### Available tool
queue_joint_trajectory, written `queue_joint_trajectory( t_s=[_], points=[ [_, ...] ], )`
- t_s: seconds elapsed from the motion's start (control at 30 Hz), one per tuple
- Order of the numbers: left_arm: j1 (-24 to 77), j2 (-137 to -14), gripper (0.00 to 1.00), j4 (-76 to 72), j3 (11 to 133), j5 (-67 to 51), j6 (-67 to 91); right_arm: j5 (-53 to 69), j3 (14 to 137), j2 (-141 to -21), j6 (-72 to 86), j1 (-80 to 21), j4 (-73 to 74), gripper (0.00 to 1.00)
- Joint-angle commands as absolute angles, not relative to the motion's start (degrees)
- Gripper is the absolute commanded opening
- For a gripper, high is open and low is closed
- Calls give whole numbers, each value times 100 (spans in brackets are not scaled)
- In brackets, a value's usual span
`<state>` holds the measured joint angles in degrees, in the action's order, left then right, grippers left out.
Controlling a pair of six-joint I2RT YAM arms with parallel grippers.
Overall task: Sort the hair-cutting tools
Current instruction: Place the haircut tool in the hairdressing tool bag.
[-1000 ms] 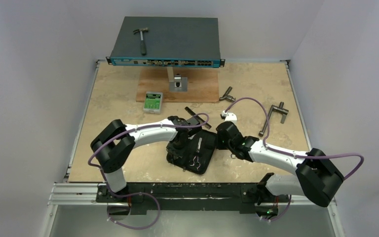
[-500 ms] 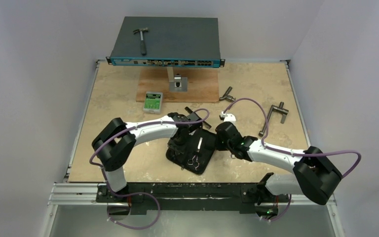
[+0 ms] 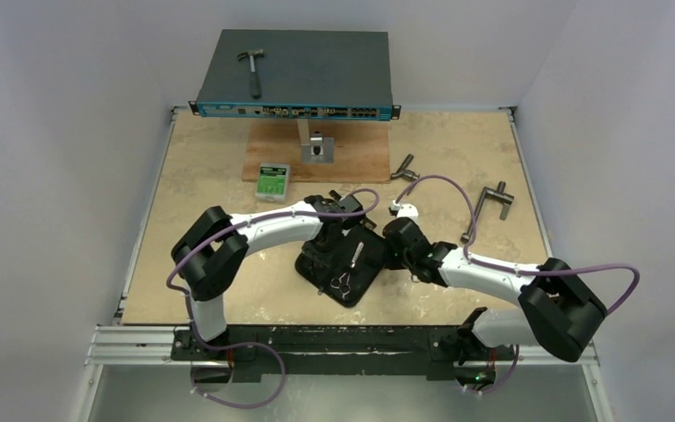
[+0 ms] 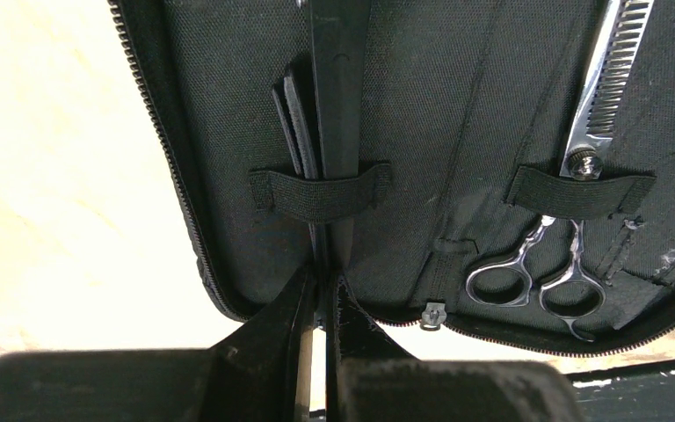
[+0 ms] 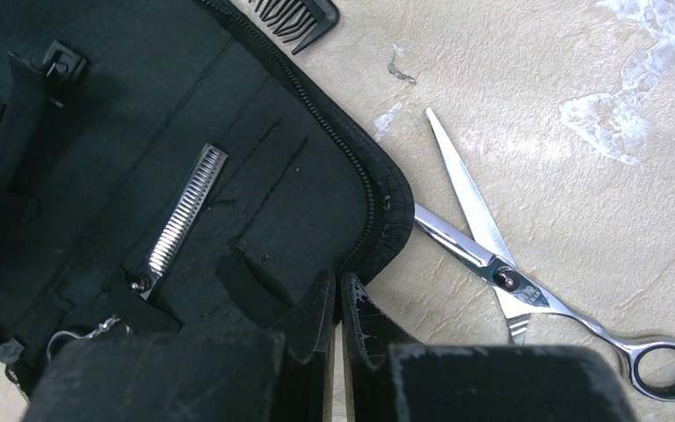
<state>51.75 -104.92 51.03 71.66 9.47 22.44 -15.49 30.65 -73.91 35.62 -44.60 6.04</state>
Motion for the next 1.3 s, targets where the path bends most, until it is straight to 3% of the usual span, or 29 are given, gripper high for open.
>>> queue_joint_trajectory(
  t_s=[0.0, 0.37, 1.07, 1.27],
  points=[
    [5133, -10608, 0, 5071, 7506, 1314, 2029, -1449, 3313, -7435, 3418, -4472, 601, 0],
    [5133, -10817, 0, 5104, 7768, 1312, 1890, -1285, 3449, -7541, 3305, -4466, 762, 0],
    [5142, -9967, 39, 5264, 7594, 1375, 2269, -1215, 3444, -7589, 3272, -4473, 667, 0],
    [5205, -9544, 42, 5460, 7493, 1620, 2486, -1220, 3461, -7621, 3269, -4473, 651, 0]
  ],
)
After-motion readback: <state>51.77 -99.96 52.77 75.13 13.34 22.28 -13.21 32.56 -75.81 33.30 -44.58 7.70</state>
